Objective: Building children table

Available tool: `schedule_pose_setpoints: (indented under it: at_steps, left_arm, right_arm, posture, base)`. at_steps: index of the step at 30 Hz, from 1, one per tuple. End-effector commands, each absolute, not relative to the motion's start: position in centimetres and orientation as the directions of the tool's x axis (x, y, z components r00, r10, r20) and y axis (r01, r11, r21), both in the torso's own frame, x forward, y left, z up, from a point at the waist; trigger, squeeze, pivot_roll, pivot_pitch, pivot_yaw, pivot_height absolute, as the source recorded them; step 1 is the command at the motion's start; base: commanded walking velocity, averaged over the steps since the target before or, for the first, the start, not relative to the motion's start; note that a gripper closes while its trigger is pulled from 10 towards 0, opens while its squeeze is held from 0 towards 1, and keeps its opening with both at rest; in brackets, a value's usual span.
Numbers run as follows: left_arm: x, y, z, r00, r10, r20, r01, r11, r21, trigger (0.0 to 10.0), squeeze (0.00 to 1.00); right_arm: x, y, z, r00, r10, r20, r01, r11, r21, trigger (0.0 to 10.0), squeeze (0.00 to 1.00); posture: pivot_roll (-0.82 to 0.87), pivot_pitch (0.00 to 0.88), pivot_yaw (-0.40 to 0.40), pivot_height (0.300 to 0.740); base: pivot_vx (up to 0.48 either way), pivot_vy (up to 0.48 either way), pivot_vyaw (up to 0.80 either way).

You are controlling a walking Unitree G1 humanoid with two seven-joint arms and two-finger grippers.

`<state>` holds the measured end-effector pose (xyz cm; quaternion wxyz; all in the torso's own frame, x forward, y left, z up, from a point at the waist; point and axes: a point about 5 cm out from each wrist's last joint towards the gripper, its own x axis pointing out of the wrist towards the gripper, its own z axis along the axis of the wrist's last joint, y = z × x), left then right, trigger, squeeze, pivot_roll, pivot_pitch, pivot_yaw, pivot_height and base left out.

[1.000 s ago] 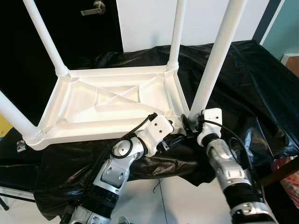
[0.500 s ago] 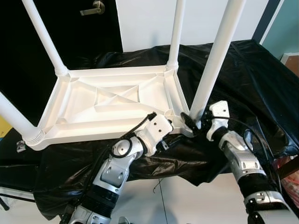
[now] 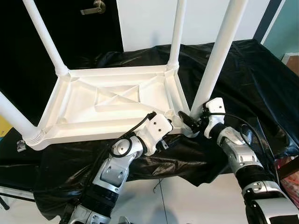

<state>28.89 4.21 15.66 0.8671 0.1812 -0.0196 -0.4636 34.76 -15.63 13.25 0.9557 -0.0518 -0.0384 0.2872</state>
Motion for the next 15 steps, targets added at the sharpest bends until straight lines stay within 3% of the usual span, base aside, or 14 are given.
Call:
schedule_pose_setpoints:
  at_steps: [1, 9, 10, 11, 12, 15]
  left_arm:
    - [29.4, 4.6, 15.5, 0.642, -0.756, -0.123, 0.741, 0.572, 0.351, 10.0, 0.00]
    - [29.4, 4.6, 15.5, 0.643, -0.756, -0.123, 0.740, 0.573, 0.351, 10.0, 0.00]
    - [29.5, 4.6, 15.5, 0.642, -0.757, -0.122, 0.741, 0.572, 0.351, 10.0, 0.00]
    - [29.5, 4.6, 15.5, 0.642, -0.757, -0.122, 0.741, 0.572, 0.351, 10.0, 0.00]
    - [29.5, 4.6, 15.5, 0.642, -0.757, -0.122, 0.741, 0.572, 0.352, 10.0, 0.00]
    - [29.5, 4.6, 15.5, 0.641, -0.758, -0.122, 0.742, 0.571, 0.352, 10.0, 0.00]
  right_arm:
    - [34.7, -15.0, 12.7, 0.813, 0.582, 0.020, -0.574, 0.807, -0.134, 0.0, 0.00]
    - [34.6, -15.6, 11.9, 0.836, 0.549, -0.008, -0.545, 0.827, -0.134, 0.0, 0.00]
    - [34.6, -15.8, 11.5, 0.846, 0.532, -0.015, -0.530, 0.840, -0.115, 4.4, 0.00]
    - [34.6, -15.8, 11.5, 0.846, 0.532, -0.015, -0.530, 0.840, -0.115, 4.4, 0.00]
    - [34.6, -15.8, 11.4, 0.854, 0.520, -0.015, -0.519, 0.849, -0.104, 10.0, 0.00]
    - [34.6, -15.9, 11.3, 0.860, 0.511, -0.016, -0.510, 0.855, -0.094, 10.0, 0.00]
  posture:
    - [-0.02, 0.054, 0.017, 0.740]
    - [-0.02, 0.053, 0.014, 0.740]
    - [-0.03, 0.050, 0.015, 0.740]
    - [-0.03, 0.050, 0.015, 0.740]
    - [-0.03, 0.049, 0.014, 0.740]
    - [-0.03, 0.048, 0.015, 0.740]
  base:
    - [0.000, 0.000, 0.00]
    - [0.000, 0.000, 0.00]
    - [0.000, 0.000, 0.00]
    - [0.000, 0.000, 0.00]
    - [0.000, 0.000, 0.00]
    - [0.000, 0.000, 0.00]
